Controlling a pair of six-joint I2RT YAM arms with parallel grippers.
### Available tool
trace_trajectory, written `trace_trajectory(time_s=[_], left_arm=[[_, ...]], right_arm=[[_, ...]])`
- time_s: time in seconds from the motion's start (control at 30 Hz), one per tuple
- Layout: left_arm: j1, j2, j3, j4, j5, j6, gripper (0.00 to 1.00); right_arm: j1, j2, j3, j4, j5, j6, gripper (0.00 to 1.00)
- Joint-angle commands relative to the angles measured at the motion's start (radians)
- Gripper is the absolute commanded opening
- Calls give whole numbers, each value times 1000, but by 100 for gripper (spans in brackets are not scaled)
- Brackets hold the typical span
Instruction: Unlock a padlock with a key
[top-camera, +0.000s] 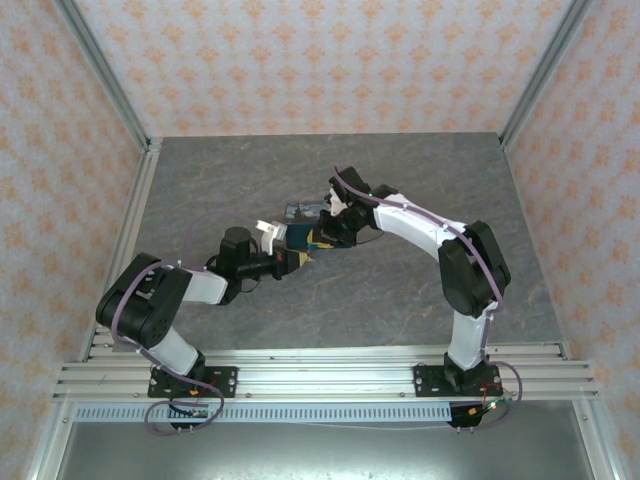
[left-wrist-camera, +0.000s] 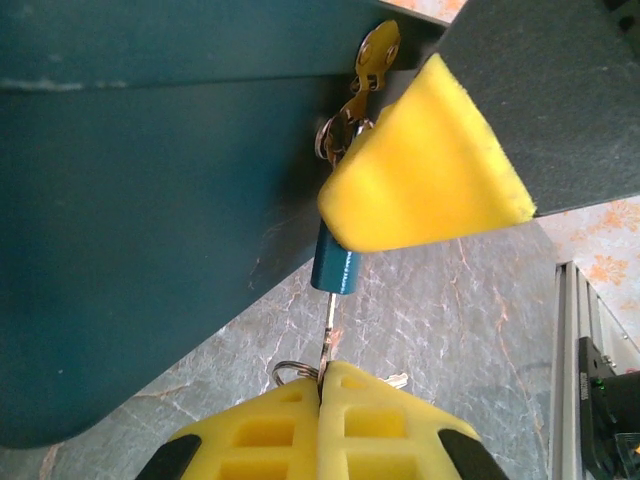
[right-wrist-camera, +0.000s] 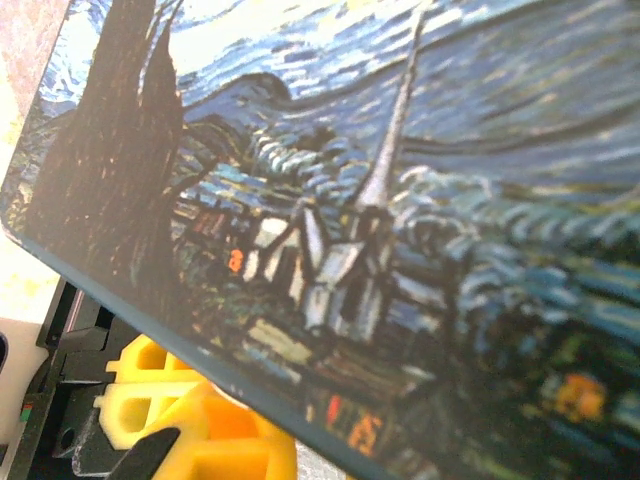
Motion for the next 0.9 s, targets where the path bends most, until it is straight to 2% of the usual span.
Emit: trace_trajectory(time_s=[0.0,0.3,0.63,0.87], left_arm=[[-9,-39,-5,141,-86,20,0],[-35,-53,5,112,-135,43,0],[-52,-34,34,147,-132,10,0],[-95,-65,37,40,-222,89,1]], right_arm=[[12,-13,-22,-18,-43,21,0],[12,-3,-27,-5,-91,32,0],[15,17,-27,-37,-109,7,0],[26,15,-44,18,-85,62,0]])
